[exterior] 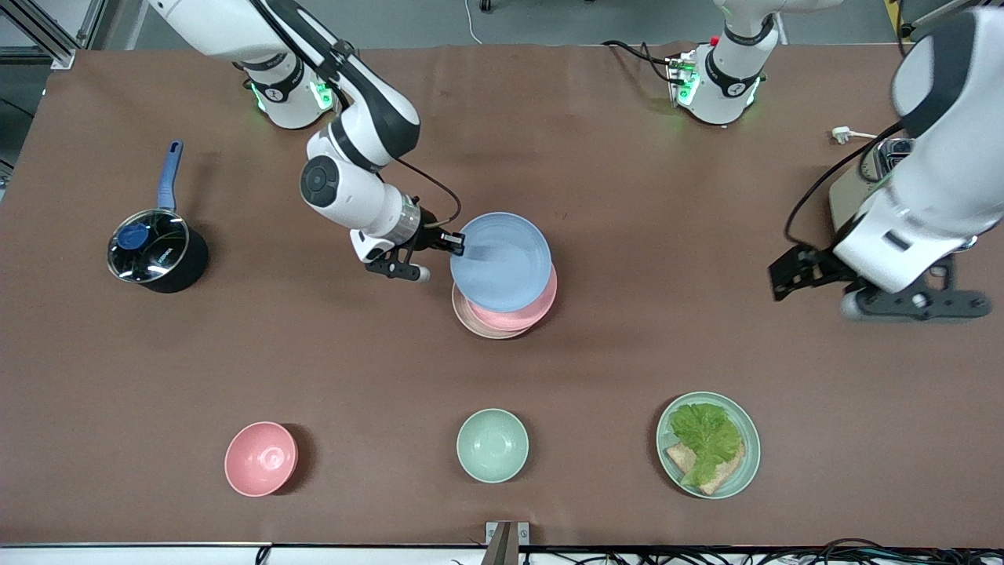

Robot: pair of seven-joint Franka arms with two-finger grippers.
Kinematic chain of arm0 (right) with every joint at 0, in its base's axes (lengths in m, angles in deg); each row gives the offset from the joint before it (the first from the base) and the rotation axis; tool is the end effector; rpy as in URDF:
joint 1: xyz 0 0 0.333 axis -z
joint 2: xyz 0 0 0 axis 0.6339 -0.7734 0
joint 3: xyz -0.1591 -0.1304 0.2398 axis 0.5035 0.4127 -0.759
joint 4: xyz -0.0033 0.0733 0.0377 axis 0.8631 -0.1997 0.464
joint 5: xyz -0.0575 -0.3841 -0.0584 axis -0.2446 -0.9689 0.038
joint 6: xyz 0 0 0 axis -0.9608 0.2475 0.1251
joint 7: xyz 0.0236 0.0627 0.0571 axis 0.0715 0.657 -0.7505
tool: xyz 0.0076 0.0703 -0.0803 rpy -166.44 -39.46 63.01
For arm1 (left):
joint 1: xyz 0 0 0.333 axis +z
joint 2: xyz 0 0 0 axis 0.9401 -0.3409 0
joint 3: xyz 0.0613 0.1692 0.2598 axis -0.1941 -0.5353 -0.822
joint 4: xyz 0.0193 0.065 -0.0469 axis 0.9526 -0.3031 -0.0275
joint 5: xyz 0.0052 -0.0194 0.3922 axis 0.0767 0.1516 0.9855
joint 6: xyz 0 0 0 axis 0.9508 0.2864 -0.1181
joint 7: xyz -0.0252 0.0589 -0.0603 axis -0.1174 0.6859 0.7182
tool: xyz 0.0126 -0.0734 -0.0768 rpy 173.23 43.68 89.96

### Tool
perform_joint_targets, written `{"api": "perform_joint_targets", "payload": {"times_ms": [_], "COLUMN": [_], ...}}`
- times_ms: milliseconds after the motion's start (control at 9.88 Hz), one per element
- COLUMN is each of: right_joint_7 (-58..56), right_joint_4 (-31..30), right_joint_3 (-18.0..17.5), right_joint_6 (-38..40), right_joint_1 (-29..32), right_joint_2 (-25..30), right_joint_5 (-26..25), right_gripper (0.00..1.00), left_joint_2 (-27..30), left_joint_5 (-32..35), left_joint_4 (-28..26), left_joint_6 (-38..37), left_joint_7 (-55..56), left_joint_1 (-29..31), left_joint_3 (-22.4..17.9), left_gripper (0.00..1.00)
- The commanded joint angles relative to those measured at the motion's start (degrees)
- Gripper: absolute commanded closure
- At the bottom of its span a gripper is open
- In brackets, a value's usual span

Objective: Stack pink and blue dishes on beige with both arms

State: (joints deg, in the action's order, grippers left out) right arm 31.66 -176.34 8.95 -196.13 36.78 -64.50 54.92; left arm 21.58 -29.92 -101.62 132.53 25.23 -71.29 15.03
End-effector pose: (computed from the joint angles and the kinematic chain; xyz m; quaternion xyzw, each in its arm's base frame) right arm 0.4770 0.3641 0.2737 -0.9616 0.1506 0.0784 0.2158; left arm 0.6215 -0.1233 0.6124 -0.9974 0.0419 -0.0588 0.0067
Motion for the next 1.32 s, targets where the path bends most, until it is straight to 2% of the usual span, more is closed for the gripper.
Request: {"api": "perform_joint_targets", "payload": {"times_ms": [0,101,405,506,608,709,911,1013,1114,1215], "right_joint_7": [0.71,0.62,0.53,0.45,0.45,0.36,0.18,0.18,0.36,0.53], "right_joint_4": [-1.96,-2.49,-2.76,-2.68,-2.68,-2.59,-1.97,-1.62,-0.14,1.79], "right_joint_3": [-0.68,-0.68,-0.51,-0.42,-0.42,-0.33,-0.16,0.02,1.67,5.34], "right_joint_6": [-5.48,-7.86,-8.50,-8.06,-7.89,-7.80,-7.53,-3.96,4.69,14.34], "right_joint_1": [-0.51,-0.86,0.19,0.80,1.59,2.29,3.96,4.58,4.93,5.02], "right_joint_2": [-1.86,-3.44,-5.57,-5.74,-5.74,-5.31,-3.38,-0.67,3.62,10.01], "right_joint_5": [-1.42,-2.47,-7.39,-7.49,-7.49,-7.49,-7.49,-7.49,-7.58,-9.58], "right_gripper": [0.94,0.93,0.91,0.73,0.26,0.02,0.00,0.00,0.00,0.00], "left_joint_2": [3.10,3.99,6.53,6.98,7.59,8.38,10.58,11.72,12.86,14.61], "left_joint_5": [1.11,1.11,0.50,0.50,0.50,0.50,-0.29,-0.38,-0.47,-0.82], "left_joint_4": [-1.81,-1.81,-2.33,-2.60,-3.12,-4.00,-6.98,-8.30,-9.70,-11.89], "left_joint_6": [-3.10,-4.33,-6.53,-6.63,-6.63,-6.63,-6.63,-6.63,-6.63,-6.54], "left_joint_7": [-2.95,-5.05,-8.14,-8.41,-8.67,-9.46,-11.05,-10.96,-10.44,-10.00], "left_joint_1": [0.78,2.18,2.28,2.28,2.28,1.84,-0.87,-2.10,-2.81,-2.82], "left_joint_3": [0.31,0.75,0.14,0.13,0.05,-1.26,-5.30,-6.53,-7.07,-7.07], "left_gripper": [0.00,0.00,0.00,0.00,0.00,0.00,0.00,0.00,0.00,0.00]}}
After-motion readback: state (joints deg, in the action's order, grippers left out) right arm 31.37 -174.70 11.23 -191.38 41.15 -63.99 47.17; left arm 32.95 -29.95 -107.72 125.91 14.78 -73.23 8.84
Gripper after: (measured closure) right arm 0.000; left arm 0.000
